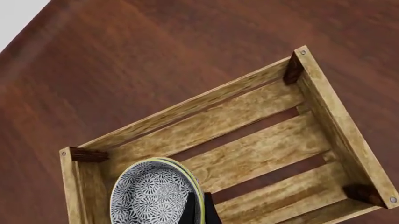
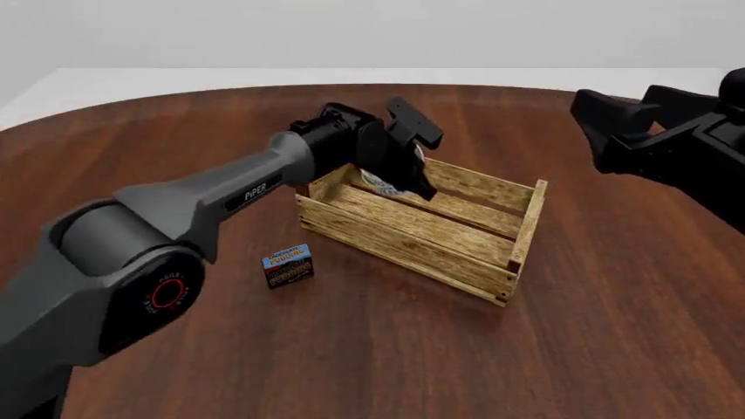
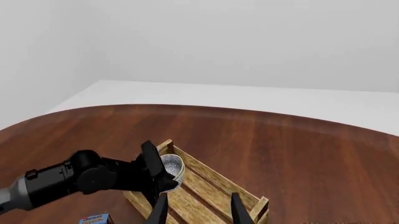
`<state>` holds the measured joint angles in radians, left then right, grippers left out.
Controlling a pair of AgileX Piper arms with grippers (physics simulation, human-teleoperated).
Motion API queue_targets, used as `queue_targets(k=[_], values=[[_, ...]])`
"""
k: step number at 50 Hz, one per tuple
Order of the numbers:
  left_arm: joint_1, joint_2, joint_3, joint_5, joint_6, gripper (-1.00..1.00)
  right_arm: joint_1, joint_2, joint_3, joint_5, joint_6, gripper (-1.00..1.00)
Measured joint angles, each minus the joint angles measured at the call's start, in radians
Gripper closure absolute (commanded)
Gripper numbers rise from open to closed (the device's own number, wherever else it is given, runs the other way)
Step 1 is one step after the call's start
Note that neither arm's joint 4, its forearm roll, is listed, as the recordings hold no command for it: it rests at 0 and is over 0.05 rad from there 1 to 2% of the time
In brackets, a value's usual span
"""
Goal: Stack the right bowl on the left bowl and place them in the tray.
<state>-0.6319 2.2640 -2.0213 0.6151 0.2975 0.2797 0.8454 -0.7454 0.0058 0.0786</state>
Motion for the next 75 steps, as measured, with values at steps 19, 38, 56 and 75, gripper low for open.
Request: queue_targets(k=[19, 38, 56, 75], values=[[-0.007, 0.135, -0.141, 0.05, 0.003, 1.0, -0.002, 0.0, -0.001, 0.004, 0.001, -1.0], [-0.018, 0.215, -0.209, 0.075, -0.006, 1.0, 0.0, -0.002, -0.001, 0.004, 0.001, -1.0], [-0.02, 0.228, -0.211, 0.069, -0.004, 1.0, 0.002, -0.003, -0.003, 0.005, 0.001, -1.0], [-0.021, 0.189, -0.156, 0.036, 0.008, -1.0, 0.002, -0.066, -0.018, 0.079, 0.001, -1.0]])
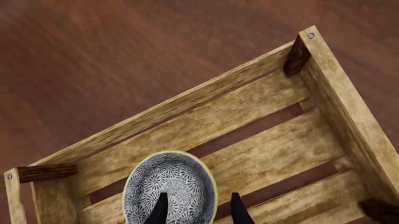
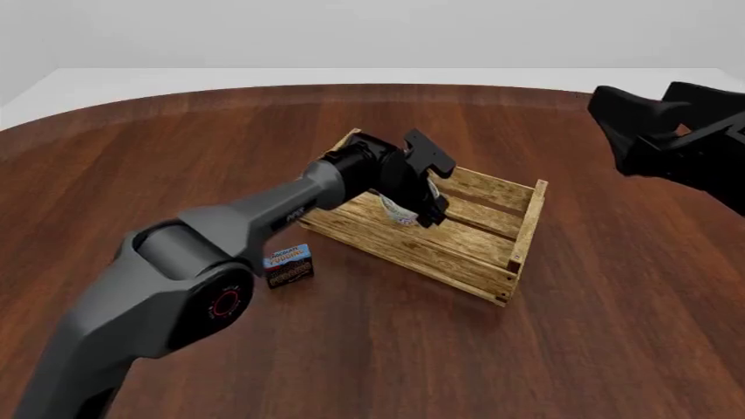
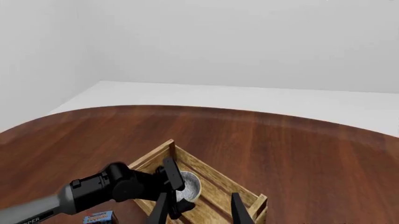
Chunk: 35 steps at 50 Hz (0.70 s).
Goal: Stack the right bowl on the left bowl and place them in the tray.
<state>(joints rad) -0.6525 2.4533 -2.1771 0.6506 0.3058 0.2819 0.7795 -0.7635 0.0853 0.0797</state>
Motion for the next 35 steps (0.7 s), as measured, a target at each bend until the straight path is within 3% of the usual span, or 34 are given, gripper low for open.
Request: queue_targets(k=[8, 17, 35], values=[[-0.003, -0.065, 0.076, -0.033, 0.004, -1.0, 0.004, -0.06, -0.011, 0.068, -0.002, -1.0], [-0.008, -0.197, 0.222, -0.099, 0.004, -1.0, 0.007, -0.101, -0.019, 0.114, -0.004, -1.0], [0.049, -0.572, 0.642, -0.305, -0.008, -1.0, 0.026, -0.133, -0.012, 0.142, -0.016, -1.0]])
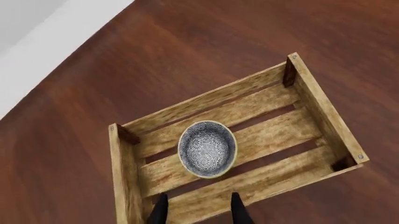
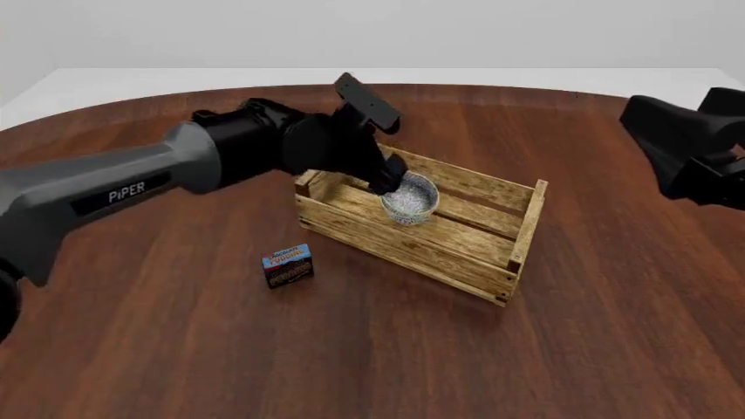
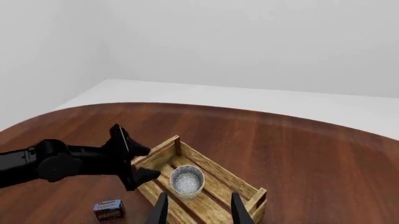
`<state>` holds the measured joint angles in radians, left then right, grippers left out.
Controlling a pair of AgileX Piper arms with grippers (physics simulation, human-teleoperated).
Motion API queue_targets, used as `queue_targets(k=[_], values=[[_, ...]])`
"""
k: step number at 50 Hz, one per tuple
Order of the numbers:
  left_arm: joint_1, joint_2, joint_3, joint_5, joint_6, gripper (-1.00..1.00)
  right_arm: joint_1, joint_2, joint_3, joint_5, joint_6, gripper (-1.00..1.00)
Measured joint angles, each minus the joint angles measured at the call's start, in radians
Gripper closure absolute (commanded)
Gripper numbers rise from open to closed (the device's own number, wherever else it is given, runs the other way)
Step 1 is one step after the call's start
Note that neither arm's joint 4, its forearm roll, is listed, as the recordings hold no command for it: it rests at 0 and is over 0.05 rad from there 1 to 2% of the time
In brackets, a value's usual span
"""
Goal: Stack the right bowl on the left bowl and place them in the tray.
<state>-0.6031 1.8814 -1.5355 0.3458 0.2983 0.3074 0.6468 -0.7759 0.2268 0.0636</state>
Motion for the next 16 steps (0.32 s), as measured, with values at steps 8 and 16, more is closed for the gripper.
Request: queue_targets(k=[8, 16], values=[[0.058, -0.195, 0.197, -0.088, -0.053, -1.0, 0.011, -0.007, 0.003, 0.008, -0.007, -1.0], [0.115, -0.444, 0.386, -0.143, -0.151, -1.0, 0.025, -0.052, 0.019, 0.048, -0.018, -1.0]])
